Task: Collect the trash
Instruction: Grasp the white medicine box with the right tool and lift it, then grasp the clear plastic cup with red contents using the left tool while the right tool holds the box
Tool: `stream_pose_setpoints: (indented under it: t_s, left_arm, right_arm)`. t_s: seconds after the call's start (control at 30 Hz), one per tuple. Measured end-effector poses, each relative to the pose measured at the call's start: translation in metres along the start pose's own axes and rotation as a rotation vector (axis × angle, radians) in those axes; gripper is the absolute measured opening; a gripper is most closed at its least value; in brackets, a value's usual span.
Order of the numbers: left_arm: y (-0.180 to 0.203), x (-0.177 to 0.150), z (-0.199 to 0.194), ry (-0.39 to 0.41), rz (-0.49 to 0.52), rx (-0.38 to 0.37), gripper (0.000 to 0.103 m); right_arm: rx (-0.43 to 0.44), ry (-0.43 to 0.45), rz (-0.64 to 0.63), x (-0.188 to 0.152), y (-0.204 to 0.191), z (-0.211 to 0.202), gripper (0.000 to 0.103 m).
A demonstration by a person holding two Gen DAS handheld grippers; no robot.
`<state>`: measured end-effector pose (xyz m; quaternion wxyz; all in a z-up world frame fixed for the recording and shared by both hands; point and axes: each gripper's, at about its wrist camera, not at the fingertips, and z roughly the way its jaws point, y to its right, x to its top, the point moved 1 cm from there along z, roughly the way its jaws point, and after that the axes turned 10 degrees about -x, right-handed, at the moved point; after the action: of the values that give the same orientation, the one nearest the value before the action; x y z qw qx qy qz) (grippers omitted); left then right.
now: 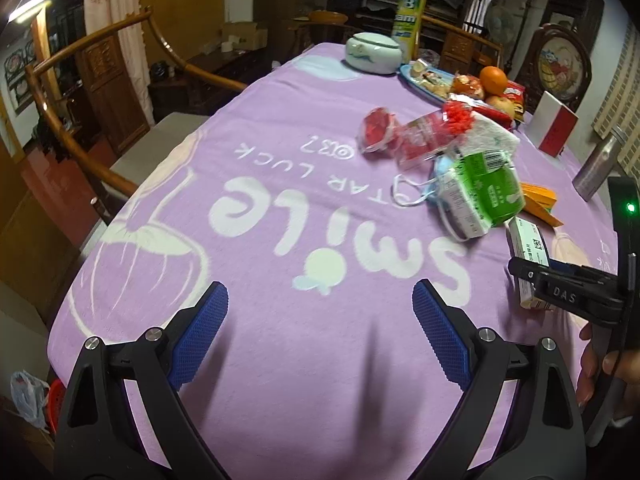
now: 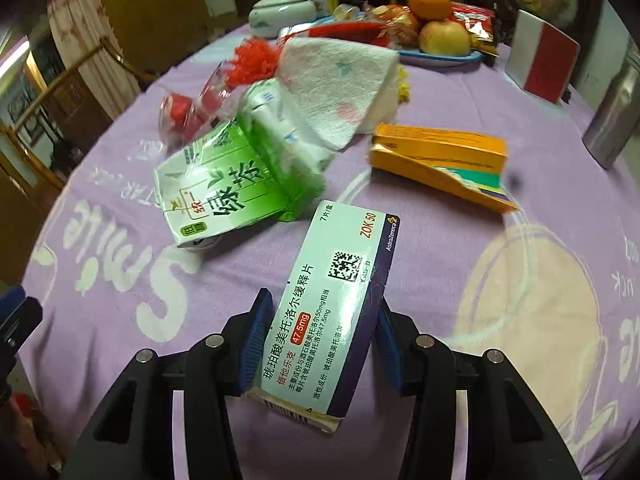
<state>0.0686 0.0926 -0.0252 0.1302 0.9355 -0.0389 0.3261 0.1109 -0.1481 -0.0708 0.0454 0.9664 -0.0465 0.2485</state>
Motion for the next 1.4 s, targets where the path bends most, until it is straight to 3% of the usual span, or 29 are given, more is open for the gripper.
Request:
stream_pose_setpoints:
  t_s: [0.13,0.43,0.67,0.83,1.23,1.4]
  left_arm:
    - [0.019,0.010,0.007,-0.009,0.035,-0.010,0.090]
    - [0.070,0.042,0.046,-0.073,0.145,-0.052,0.090]
    - [0.083,0.064,0.070,-0.102,0.135,-0.054,0.090]
    - [0.080,0.083,0.082,-0.093,0.151,-0.009,0.090]
    - [0.022,0.136,0.113,-0.055,-0.088,0.026,0.090]
    - [0.022,0.148,0.132,-0.071,-0.088,0.043,0.090]
  right_arm:
    - [0.068,0.039,0.057,-0.006,0.024,-0.014,0.049]
    - [0.110,0.087,0.158,-0.018,0.068,-0.013,0.050]
    - [0.156,0.112,0.172,-0.015,0.078,-0.010,0.050]
    - [0.174,0.113,0.162,-0.016,0.079,-0.011,0.050]
    - [0.182,0.105,0.163,-0.016,0.080,-0.008,0.050]
    - [0.186,0.093,0.165,-0.017,0.079,-0.005,0.051]
